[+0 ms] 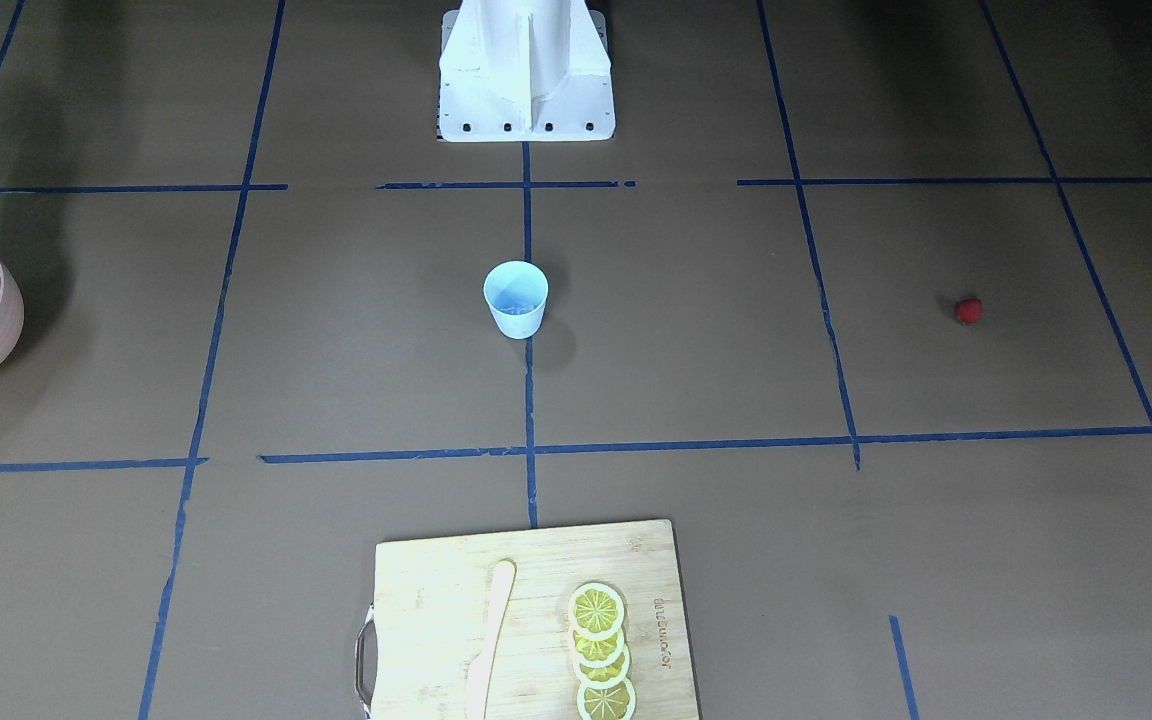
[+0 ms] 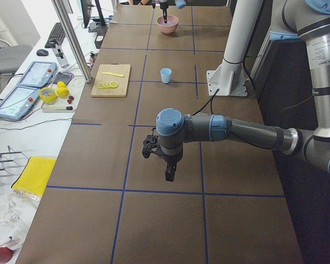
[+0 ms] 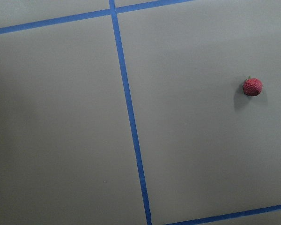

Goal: Put ice and strawberries in cup
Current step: 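Grasp a third ice cube in the bowl with the right gripper, then carry the ice cube with the right gripper over the blue cup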

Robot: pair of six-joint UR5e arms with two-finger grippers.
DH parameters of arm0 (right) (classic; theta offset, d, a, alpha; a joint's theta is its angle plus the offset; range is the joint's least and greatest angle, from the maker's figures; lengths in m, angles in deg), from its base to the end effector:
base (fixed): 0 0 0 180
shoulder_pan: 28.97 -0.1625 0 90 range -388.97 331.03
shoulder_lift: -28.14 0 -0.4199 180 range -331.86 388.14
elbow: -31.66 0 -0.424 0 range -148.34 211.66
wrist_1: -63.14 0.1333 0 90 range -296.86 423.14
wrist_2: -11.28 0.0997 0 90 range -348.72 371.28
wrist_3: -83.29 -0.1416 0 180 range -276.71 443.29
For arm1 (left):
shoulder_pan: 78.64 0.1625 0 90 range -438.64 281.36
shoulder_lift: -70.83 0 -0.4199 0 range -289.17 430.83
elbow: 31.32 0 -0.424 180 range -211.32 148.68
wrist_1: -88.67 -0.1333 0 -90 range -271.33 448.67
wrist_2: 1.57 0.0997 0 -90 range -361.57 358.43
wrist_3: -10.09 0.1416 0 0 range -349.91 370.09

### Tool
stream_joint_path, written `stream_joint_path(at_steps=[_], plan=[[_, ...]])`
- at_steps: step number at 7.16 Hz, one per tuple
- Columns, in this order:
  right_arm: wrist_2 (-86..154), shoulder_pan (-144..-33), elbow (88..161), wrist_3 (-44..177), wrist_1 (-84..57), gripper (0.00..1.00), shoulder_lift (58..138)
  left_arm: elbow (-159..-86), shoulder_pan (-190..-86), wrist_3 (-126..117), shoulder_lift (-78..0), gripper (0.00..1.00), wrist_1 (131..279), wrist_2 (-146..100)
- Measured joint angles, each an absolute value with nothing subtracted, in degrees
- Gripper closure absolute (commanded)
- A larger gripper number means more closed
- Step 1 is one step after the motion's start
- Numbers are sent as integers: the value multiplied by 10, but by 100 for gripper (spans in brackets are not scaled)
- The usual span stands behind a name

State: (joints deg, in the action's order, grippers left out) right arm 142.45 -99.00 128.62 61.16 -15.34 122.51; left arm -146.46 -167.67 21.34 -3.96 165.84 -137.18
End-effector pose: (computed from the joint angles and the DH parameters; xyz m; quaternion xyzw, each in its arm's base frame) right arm -0.1380 -0.4970 0.6411 -0.0180 -0.3669 -0.0257 0.9297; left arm -0.0253 -0.4025 0.5985 0.0115 0.3880 0.0883 0.9173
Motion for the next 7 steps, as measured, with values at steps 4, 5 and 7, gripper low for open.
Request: stream_joint_path(at_steps=[4,5,7], plan=[[1429,-985,1443,484,-151,100,1238,-1465,-1677,213,-40,0,1660,-1373],[1426,-940,1474,380,-151,100,1213,-1465,-1677,213,-41,0,1661,-1373],[1390,-820,1490,151,-151,100,1102,-1469,-1677,213,-42,0,1663,-1373]])
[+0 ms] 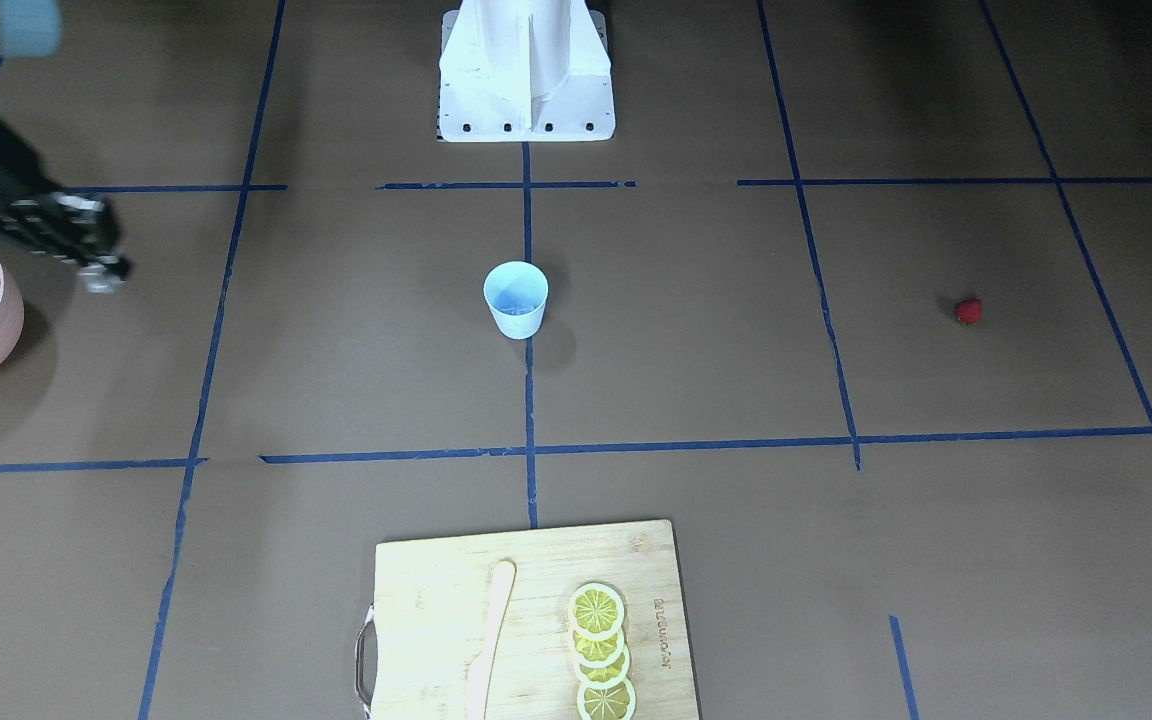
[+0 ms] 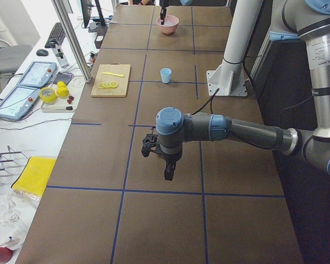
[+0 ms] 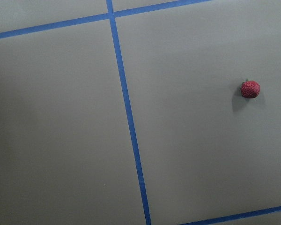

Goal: Put ice and strawberries in cup
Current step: 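Carry the ice cube with the right gripper over the blue cup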

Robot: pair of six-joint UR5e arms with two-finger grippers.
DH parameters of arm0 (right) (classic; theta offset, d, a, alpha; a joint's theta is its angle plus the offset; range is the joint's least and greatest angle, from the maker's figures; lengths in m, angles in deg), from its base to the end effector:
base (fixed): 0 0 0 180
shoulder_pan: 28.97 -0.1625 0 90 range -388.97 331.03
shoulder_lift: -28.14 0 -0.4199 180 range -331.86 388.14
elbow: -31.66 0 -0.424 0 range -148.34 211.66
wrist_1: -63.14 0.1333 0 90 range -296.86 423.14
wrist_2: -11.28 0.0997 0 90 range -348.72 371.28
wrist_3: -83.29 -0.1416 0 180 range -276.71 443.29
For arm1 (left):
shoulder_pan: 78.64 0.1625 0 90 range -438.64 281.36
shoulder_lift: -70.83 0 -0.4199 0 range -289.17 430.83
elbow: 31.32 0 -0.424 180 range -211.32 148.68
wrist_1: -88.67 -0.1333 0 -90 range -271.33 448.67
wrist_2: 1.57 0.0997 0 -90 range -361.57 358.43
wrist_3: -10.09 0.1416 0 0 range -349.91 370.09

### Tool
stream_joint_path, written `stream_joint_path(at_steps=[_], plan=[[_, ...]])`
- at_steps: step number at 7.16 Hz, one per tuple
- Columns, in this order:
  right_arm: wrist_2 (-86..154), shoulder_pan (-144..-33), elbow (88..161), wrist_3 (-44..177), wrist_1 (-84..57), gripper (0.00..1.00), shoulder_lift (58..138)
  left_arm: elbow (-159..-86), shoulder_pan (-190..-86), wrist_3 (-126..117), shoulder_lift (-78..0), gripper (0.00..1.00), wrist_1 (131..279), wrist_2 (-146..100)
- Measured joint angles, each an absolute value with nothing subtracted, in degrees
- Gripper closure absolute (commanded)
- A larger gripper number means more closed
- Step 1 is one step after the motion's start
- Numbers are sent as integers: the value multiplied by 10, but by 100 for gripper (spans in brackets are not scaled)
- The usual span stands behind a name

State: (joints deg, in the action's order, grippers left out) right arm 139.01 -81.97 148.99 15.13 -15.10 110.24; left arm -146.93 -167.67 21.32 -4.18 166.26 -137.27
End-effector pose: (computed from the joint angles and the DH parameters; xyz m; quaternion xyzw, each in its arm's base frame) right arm -0.2961 -0.4705 0.3373 -0.0063 -0.4798 0.1089 0.8706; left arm -0.0251 -0.4052 0.5919 0.0204 0.3880 0.0919 0.9168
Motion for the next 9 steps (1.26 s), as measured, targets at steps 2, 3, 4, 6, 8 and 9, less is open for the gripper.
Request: stream_joint_path(at_steps=[2,3,4,6,8,9], plan=[[1296,-685,1460,-28,-154,100,980,-1478,-1677,212,-41,0,1662,-1373],[1244,-628,1428,-90,-154,100,924,-1480,-1677,212,-41,0,1662,-1373],[1201,-586,1393,-131,-153,100,876,-1480,-1677,211,-41,0,1662,-1373],[1162,-549,1348,-173,-153,99,819,-1481,-1677,212,-39,0,1662,-1373],[1150,-544,1330,-178,-152,99,802,-1481,-1677,212,-39,0,1662,-1373],[1140,-544,1323,-177,-151,98,800,-1481,-1678,212,-39,0,1662,-1373]])
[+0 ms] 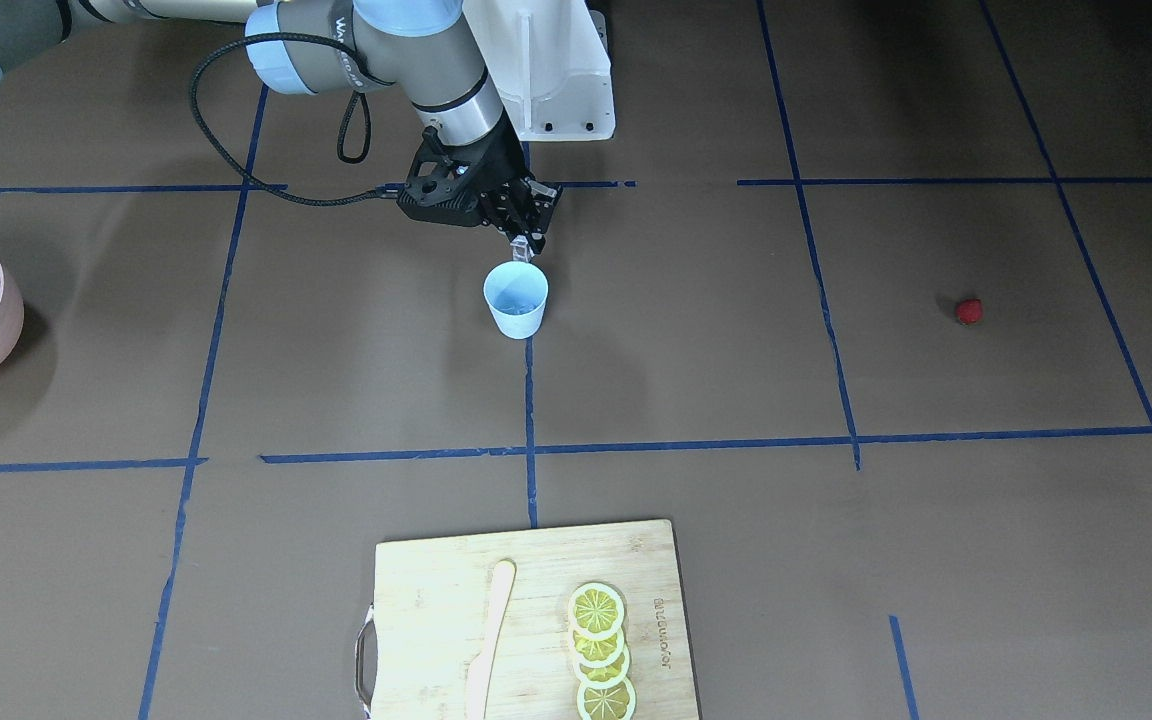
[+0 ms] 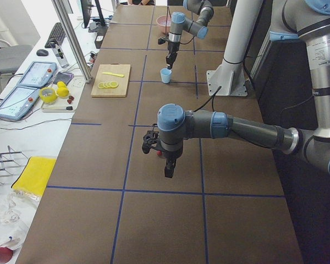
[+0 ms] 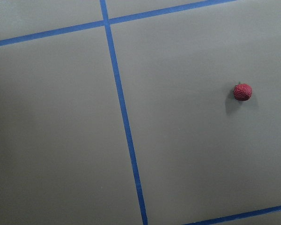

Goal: Put ice and strawberries in cup
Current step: 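Carry the ice cube with the right gripper over the blue cup, then open the right gripper to drop the ice cube into the cup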

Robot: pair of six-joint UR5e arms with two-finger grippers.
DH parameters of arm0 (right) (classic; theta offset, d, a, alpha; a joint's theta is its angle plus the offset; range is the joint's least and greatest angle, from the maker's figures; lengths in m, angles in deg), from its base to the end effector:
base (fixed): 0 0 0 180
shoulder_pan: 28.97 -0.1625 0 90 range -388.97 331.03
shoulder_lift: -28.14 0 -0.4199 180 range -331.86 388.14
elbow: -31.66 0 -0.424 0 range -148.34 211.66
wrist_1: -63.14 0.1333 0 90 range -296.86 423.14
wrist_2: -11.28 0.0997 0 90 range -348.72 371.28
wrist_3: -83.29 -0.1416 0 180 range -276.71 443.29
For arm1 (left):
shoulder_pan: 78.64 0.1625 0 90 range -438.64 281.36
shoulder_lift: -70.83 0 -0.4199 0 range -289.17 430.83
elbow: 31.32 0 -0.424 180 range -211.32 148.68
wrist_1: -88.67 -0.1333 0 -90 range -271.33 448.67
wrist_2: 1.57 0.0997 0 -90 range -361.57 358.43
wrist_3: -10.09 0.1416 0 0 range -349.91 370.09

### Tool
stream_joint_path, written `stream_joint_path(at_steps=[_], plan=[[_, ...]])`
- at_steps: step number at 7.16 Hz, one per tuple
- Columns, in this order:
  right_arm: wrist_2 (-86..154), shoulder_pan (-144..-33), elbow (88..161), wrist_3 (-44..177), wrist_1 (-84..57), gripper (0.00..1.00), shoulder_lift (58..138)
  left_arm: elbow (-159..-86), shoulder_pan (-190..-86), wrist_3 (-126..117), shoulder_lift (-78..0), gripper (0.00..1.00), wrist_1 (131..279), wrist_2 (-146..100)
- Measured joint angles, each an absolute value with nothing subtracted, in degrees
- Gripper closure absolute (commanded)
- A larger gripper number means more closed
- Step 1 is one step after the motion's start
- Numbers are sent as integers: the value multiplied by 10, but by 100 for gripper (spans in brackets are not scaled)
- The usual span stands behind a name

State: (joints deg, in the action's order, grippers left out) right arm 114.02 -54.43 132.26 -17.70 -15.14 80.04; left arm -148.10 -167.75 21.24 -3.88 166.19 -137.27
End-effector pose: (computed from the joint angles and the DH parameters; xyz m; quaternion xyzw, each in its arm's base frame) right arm -0.5956 -0.3966 0.1559 -0.0321 -0.5082 0.2156 0.8332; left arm -0.0257 -0.4032 0.5837 0.0268 0.3875 0.0933 0.9168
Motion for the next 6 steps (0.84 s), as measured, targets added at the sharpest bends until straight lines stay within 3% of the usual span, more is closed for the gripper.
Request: stream_joint_path(at_steps=[1,2,3,6], plan=[[1131,-544,1315,-176,-151,87,800,-1481,-1677,212,-39,0,1662,-1373],[1127,-544,1311,-176,-150,57,800,-1481,-1677,213,-39,0,1662,-1373],[1125,-545,1309,-176,-150,48,799,-1481,-1677,213,-39,0,1662,-1373],[1124,-545,1308,-176,-151,42,799,-1480,-1677,213,-39,0,1662,-1373]])
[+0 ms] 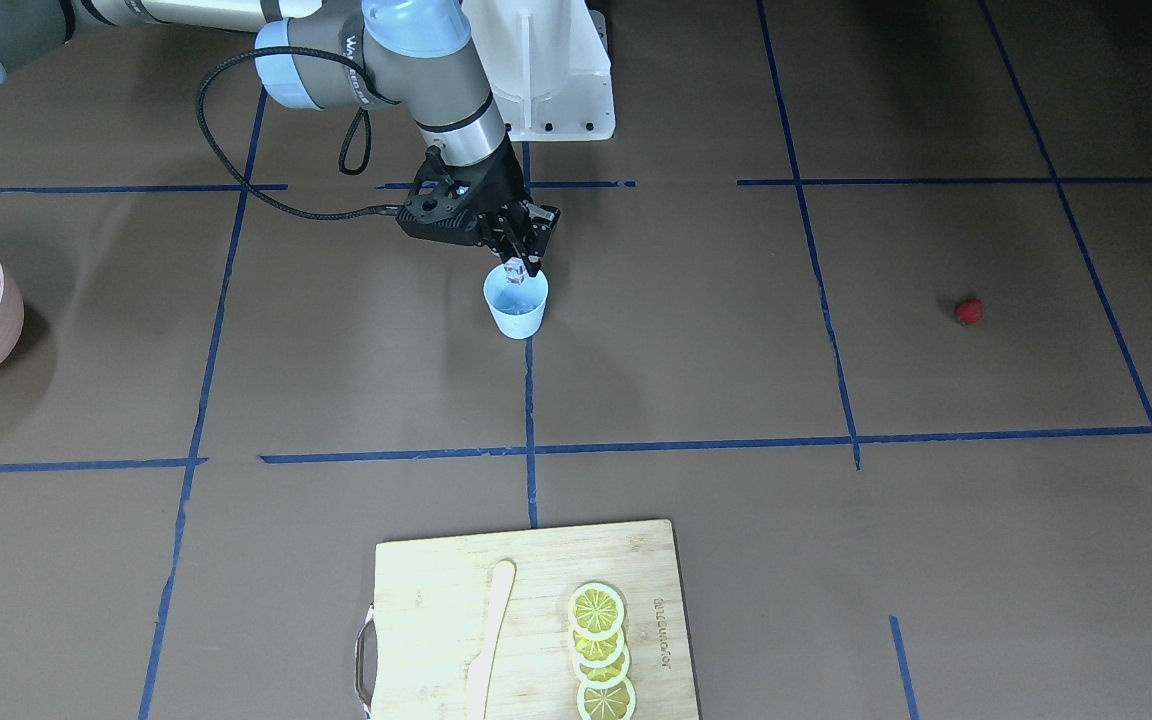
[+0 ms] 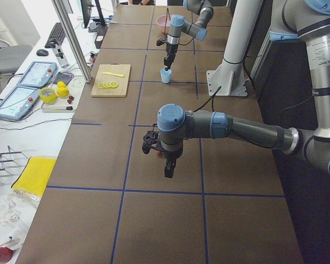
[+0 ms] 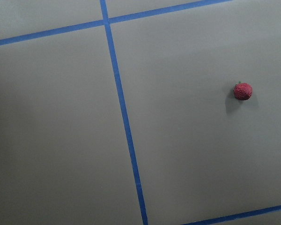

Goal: Put ice and strawberries in cup
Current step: 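Open the right gripper to drop the ice cube into the cup, then lift the right gripper away from the cup back toward the ice bowl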

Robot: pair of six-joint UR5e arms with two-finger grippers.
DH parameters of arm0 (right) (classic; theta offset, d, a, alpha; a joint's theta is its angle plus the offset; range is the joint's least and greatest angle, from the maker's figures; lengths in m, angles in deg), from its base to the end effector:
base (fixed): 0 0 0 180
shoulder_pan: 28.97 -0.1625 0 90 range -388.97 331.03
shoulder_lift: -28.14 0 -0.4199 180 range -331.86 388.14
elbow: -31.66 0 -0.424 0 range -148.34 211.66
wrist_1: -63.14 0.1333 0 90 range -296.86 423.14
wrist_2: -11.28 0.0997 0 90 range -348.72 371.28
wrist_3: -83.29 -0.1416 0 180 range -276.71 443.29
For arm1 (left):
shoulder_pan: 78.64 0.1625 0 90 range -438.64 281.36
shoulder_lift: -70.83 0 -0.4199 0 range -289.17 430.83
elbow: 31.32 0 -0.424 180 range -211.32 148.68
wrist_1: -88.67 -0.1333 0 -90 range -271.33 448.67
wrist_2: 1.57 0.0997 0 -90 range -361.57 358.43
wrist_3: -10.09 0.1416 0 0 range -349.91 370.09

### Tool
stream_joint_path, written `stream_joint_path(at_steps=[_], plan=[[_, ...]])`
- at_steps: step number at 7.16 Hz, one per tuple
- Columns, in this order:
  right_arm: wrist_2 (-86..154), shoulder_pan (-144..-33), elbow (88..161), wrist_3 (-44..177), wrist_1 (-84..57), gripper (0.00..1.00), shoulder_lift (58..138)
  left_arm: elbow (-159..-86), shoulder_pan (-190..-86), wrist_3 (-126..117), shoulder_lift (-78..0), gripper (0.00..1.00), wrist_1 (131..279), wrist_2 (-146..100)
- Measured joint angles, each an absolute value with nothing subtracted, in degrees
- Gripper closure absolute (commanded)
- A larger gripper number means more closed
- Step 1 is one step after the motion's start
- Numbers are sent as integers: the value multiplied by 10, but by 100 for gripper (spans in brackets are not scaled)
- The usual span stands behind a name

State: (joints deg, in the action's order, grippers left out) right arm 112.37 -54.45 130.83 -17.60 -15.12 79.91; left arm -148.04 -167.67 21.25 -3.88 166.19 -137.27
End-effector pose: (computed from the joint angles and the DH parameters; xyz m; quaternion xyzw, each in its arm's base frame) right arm -0.6019 -0.4043 0.1659 -0.0210 -0.4979 0.2249 0.8373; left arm -0.0251 -0.4032 0.5842 0.0261 0.3875 0.0938 0.9167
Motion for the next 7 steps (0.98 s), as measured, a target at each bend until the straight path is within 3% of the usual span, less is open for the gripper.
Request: stream_joint_path(at_steps=[1,2,3,5,7], plan=[[1124,-545,1308,-176,-151,42,799,-1480,-1677,212,-39,0,1662,-1373],[1124,-545,1308,-176,-152,29,799,-1480,-1677,212,-39,0,1662,-1372],[1125,-548,1311,-175,-152,0,799,-1480,-1677,212,-39,0,1662,-1372],[1150,-578,1360,-172,-170,0,826,-1480,-1677,212,-40,0,1662,-1373],[1242,-655,1447,-113,-188,0,920,-1480,-1676,210,-42,0,1662,-1372]])
